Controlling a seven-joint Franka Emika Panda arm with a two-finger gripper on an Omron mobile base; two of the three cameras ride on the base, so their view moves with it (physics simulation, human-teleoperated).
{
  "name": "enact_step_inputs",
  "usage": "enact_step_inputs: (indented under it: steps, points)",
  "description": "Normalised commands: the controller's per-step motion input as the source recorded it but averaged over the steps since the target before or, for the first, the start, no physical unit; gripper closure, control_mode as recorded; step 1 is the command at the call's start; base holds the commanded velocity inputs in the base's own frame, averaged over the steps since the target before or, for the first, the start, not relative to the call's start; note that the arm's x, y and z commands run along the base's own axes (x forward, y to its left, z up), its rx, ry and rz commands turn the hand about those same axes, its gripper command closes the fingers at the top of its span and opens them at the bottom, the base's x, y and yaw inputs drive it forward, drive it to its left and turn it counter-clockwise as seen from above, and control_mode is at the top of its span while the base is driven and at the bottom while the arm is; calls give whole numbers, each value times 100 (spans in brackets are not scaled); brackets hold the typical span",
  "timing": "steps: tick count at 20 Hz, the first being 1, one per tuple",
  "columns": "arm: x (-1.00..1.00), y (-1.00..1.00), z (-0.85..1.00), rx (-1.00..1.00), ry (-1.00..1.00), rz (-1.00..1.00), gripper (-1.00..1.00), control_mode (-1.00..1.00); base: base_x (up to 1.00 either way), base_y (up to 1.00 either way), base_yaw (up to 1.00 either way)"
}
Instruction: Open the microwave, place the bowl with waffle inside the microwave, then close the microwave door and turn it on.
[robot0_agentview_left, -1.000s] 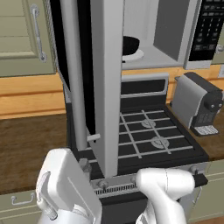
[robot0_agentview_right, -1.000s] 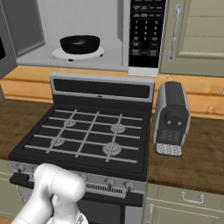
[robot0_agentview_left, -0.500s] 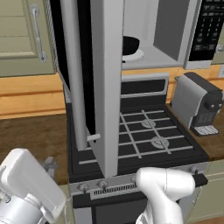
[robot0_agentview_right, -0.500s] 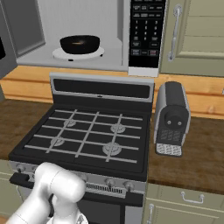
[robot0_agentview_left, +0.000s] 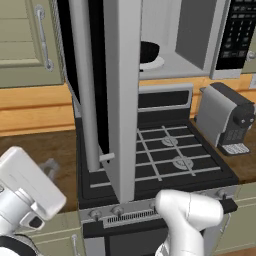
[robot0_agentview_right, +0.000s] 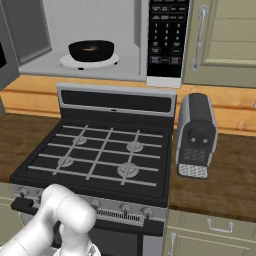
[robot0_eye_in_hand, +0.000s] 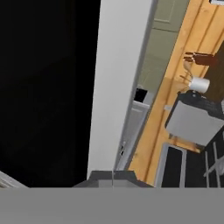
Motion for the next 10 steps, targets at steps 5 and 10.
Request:
enact_step_inputs:
  steps: [5,10]
  points:
    - [4,-50,24,0,-20,-13,100,-100,0,0,0]
    - [2,-82,33,0,-10,-4,100,-100,0,0,0]
